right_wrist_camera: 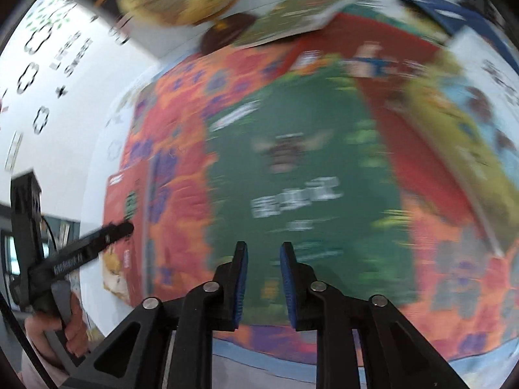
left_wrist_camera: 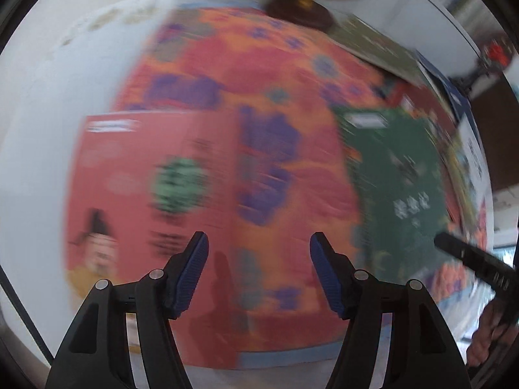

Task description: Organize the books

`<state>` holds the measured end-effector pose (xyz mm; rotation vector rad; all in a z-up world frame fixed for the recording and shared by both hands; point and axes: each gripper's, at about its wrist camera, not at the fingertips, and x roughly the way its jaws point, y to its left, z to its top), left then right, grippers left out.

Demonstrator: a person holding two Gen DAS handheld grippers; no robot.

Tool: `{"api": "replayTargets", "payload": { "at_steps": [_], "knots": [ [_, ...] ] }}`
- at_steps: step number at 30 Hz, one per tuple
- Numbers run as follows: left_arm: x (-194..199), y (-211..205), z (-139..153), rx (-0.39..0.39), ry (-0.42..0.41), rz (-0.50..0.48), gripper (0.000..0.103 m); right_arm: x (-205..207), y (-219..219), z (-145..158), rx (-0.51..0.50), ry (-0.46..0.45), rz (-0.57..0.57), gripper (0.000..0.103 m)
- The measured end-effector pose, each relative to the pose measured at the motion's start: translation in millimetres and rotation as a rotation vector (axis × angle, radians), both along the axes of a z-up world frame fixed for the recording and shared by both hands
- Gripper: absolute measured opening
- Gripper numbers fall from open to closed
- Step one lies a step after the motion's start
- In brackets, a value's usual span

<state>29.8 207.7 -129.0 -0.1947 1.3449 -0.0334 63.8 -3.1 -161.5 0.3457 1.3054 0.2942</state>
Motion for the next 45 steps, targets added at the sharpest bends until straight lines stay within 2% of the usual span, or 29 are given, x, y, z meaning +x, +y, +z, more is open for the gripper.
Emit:
{"api": "replayTargets", "payload": {
  "at_steps": [2,4,6,7,10,13,16,18,19,20,22,24,27,29,31,33,34,37,39,41,43,45],
  "knots": [
    [0,-32,-8,-0.007,0.021,-0.040,0.063,2,-23,-1,-0.003,0.001,-0.029,0.043],
    [0,-53,-16,0.003,0.043,-0.060,0.063,3,-39,-1,0.006,-0.005,-0.050,0.056],
    [-1,-69,-24,-0.009,0.075,-0.052,0.063,8,-51,-2,0.018,-0.009,-0.036,0.057],
    [-1,-73,-27,-0.023,0.085,-0.042,0.070,11,-52,-4,0.008,-0.009,-0.019,0.057],
    [0,-82,-29,-0.031,0.071,0.002,0.082,18,-51,-13,-0.034,-0.008,0.040,0.057],
    [5,-88,-33,-0.035,0.064,0.031,0.090,24,-49,-25,-0.022,0.006,0.099,0.056],
    [7,-92,-36,-0.040,0.045,0.054,0.092,24,-46,-31,-0.005,-0.018,0.154,0.059],
    [2,-103,-35,-0.130,0.031,0.025,0.092,21,-42,-31,-0.003,-0.020,0.212,0.059],
    [2,-108,-36,-0.205,0.043,0.004,0.093,20,-39,-32,0.015,-0.011,0.239,0.059],
    [-3,-120,-38,-0.237,0.064,-0.014,0.096,17,-38,-33,0.028,-0.001,0.256,0.059],
    [-13,-134,-39,-0.167,0.058,-0.052,0.095,8,-39,-33,0.000,0.017,0.277,0.053],
    [-23,-137,-40,-0.163,0.059,-0.075,0.095,-4,-47,-34,0.048,0.054,0.309,0.052],
    [-31,-129,-41,-0.231,0.084,-0.094,0.094,-17,-66,-42,0.161,0.143,0.325,0.051],
    [-28,-120,-42,-0.248,0.099,-0.098,0.086,-17,-76,-45,0.180,0.149,0.304,0.047],
    [-21,-114,-43,-0.246,0.103,-0.117,0.070,-7,-87,-49,0.226,0.154,0.260,0.046],
    [-7,-110,-42,-0.260,0.123,-0.125,0.066,4,-88,-52,0.256,0.147,0.253,0.045],
    [-1,-103,-42,-0.273,0.131,-0.115,0.061,7,-85,-52,0.258,0.138,0.274,0.045],
    [13,-93,-44,-0.338,0.138,-0.092,0.060,15,-80,-53,0.280,0.129,0.299,0.043],
    [20,-92,-46,-0.376,0.145,-0.087,0.060,21,-88,-57,0.319,0.142,0.280,0.035],
    [27,-89,-50,-0.419,0.184,-0.075,0.060,32,-96,-68,0.370,0.172,0.235,0.014],
    [36,-87,-55,-0.468,0.232,-0.034,0.060,39,-102,-76,0.429,0.201,0.202,0.011],
    [38,-82,-57,-0.501,0.247,-0.025,0.060,44,-101,-76,0.440,0.199,0.202,0.011]
  ]
}}
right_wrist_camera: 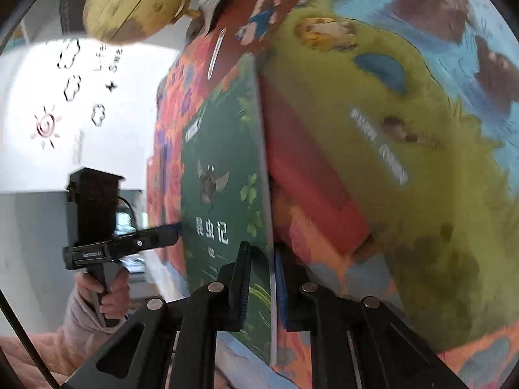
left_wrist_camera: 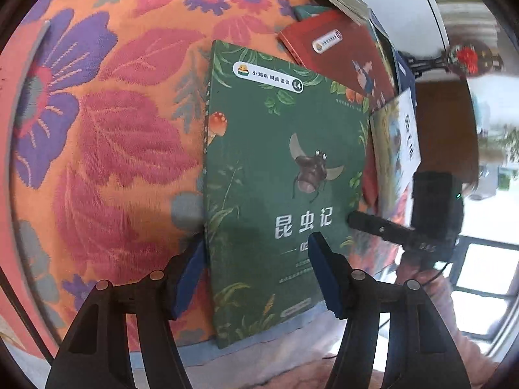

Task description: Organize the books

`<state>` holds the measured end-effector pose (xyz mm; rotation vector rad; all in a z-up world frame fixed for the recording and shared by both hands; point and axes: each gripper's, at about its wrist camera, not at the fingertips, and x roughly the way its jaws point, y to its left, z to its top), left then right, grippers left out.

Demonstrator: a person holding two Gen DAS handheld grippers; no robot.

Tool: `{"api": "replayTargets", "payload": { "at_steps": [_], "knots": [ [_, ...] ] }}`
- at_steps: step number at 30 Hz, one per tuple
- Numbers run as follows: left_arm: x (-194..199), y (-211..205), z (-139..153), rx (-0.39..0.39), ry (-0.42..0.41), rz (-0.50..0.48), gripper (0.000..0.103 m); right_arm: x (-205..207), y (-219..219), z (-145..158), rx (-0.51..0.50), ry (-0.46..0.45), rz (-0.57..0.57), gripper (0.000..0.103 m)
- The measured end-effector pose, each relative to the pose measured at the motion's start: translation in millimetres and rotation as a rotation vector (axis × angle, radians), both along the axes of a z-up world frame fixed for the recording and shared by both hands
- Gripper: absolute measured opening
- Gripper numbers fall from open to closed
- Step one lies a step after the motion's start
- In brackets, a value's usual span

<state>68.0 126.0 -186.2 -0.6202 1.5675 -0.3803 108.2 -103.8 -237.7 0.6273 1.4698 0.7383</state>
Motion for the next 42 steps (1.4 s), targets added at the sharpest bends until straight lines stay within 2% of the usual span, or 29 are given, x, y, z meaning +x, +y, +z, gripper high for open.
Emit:
{"api": "replayTargets", "payload": {
  "at_steps": [5,6,7,8,9,10,15,21,23,25,29,33,42],
  "knots": [
    [2,6,-4,-0.054,0.002,0.009,0.057,1,-3,-1,0.025,0.006,-0.011,0.011],
    [2,9,-3,-0.043,0.004,0.007,0.051,1,-4,-2,0.039,0.014,-0.018,0.011],
    [-2,19,-1,-0.020,0.011,-0.003,0.041,1,-11,-3,0.043,0.014,-0.018,0.011],
    [-3,19,0,0.027,0.022,-0.013,0.033,2,-11,-2,0.044,0.013,-0.017,0.011],
    [-2,18,0,0.078,0.032,-0.019,0.021,2,-11,-1,0.041,0.009,-0.012,0.011],
    [-2,18,0,0.088,0.035,-0.015,0.020,2,-9,0,0.034,0.003,-0.007,0.011],
    [-11,39,-6,0.026,0.040,0.049,0.019,1,-2,3,0.000,-0.024,-0.003,0.011],
    [-20,29,5,0.089,-0.053,0.041,0.017,-7,10,24,-0.121,-0.080,-0.009,0.014],
    [-24,29,8,0.102,-0.065,0.068,0.017,-11,13,33,-0.117,-0.096,-0.004,0.013],
    [-25,25,12,0.126,-0.078,0.054,0.017,-16,14,41,-0.103,-0.106,0.002,0.013],
    [-29,7,30,0.209,-0.149,-0.043,0.017,-24,24,57,-0.110,-0.147,0.020,0.013],
    [-29,-2,37,0.293,-0.153,-0.092,0.017,-25,28,60,-0.129,-0.155,0.007,0.013],
    [-38,-4,62,0.286,-0.220,-0.098,0.017,-42,41,81,-0.139,-0.188,0.020,0.013]
  ]
}}
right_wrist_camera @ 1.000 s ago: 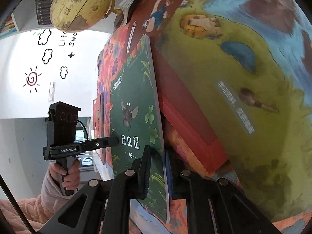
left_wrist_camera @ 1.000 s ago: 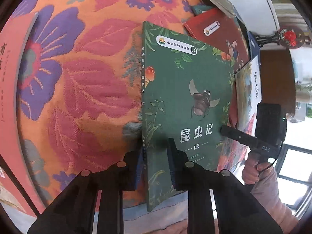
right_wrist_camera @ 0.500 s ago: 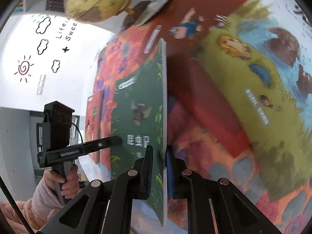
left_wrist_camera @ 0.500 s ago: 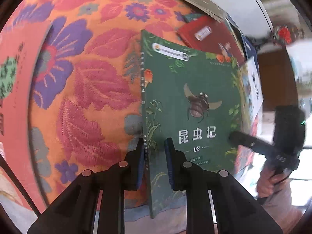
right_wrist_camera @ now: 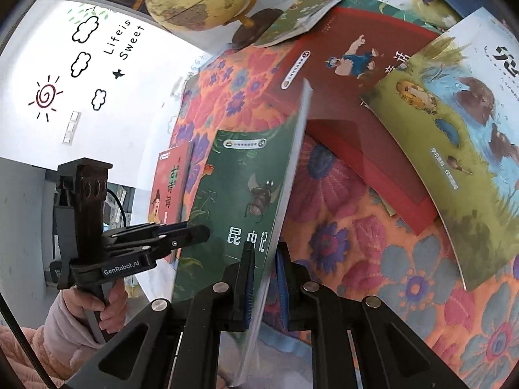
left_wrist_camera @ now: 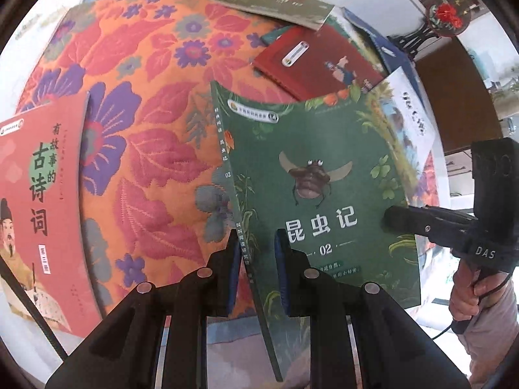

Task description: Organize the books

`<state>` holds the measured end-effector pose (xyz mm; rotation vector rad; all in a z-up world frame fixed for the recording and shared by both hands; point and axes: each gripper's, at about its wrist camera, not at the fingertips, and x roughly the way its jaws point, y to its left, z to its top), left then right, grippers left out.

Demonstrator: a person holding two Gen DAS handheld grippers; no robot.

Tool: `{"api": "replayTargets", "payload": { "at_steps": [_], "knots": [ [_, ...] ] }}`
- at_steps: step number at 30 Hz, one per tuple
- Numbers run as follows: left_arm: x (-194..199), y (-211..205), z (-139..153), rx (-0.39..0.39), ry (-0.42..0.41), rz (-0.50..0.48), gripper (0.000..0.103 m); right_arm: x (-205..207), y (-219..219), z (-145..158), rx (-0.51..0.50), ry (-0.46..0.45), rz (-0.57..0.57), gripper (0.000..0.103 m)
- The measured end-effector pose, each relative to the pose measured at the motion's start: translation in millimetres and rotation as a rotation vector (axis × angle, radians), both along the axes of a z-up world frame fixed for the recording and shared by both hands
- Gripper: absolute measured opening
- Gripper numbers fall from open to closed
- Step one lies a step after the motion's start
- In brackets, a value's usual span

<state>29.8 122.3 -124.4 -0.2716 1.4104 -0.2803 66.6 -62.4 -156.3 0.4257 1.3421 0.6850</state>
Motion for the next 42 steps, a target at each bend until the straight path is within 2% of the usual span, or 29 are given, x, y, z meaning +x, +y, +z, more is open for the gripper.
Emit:
{"api": "replayTargets", "payload": {
  "at_steps": [9,20,28,42],
  "knots": [
    [-5,-8,18,0.003,-0.036,-0.057,0.017,-14,7,14,-0.019,-0.024,-0.018,0.013],
    [-18,6,39,-0.013,-0.086,-0.095,0.017,-33,16,36,-0.029,-0.078,-0.048,0.013],
    [-22,34,56,-0.034,-0.131,-0.072,0.017,-39,36,57,-0.030,-0.110,-0.054,0.013],
    [-28,98,65,0.009,-0.168,-0.019,0.017,-35,106,73,-0.017,-0.157,-0.016,0.013]
  ]
}}
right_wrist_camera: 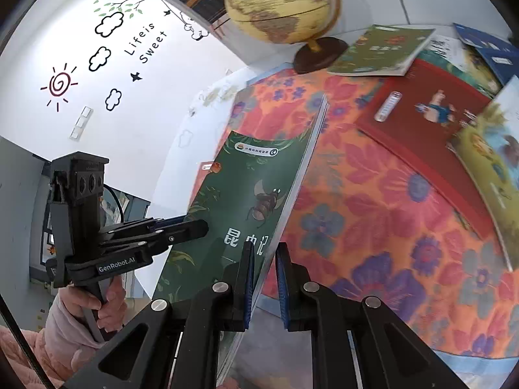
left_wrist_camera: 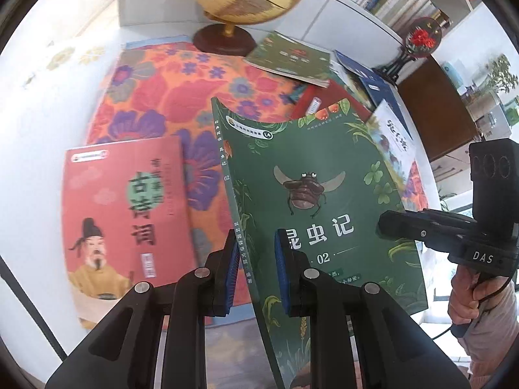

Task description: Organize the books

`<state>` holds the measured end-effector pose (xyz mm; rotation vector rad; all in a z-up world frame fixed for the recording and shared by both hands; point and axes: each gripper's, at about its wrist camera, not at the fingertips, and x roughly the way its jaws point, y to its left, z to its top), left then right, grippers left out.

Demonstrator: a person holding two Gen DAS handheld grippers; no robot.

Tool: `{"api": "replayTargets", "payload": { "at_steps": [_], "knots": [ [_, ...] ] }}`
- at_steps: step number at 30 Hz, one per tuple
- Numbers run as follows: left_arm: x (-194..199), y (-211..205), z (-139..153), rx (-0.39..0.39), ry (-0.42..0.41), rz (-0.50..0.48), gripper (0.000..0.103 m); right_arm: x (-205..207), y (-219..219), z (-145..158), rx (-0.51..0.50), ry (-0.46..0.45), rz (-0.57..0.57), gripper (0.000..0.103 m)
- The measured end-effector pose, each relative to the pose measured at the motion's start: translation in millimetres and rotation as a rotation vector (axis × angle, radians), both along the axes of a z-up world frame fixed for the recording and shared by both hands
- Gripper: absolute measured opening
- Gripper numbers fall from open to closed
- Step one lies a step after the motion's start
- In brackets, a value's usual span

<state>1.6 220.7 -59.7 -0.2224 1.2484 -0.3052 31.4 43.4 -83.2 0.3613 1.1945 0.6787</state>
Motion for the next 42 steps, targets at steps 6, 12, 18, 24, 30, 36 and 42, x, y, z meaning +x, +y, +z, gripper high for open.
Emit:
{"api": "replayTargets", "payload": {
  "at_steps": [6,12,18,24,30,36,42],
  "knots": [
    [-4,35,1,-0.001,-0.010,0.037,0.017,5,37,0,-0.004,-0.006,0.035,0.013],
    [-7,70,-5,0.000,-0.002,0.078,0.017,11,70,-7,-0.008,0.001,0.070,0.013],
    [-6,101,-16,-0.001,0.019,0.117,0.017,18,103,-19,-0.016,0.020,0.103,0.013],
    [-3,127,-32,-0.004,0.048,0.160,0.017,25,131,-36,-0.024,0.045,0.115,0.013],
    [-3,156,-52,-0.025,0.085,0.222,0.017,29,157,-58,-0.031,0.076,0.128,0.013],
    [0,172,-73,-0.034,0.126,0.283,0.017,32,159,-86,-0.016,0.139,0.068,0.013],
    [2,177,-85,-0.007,0.146,0.312,0.017,34,154,-106,0.003,0.212,0.032,0.015]
  ]
}}
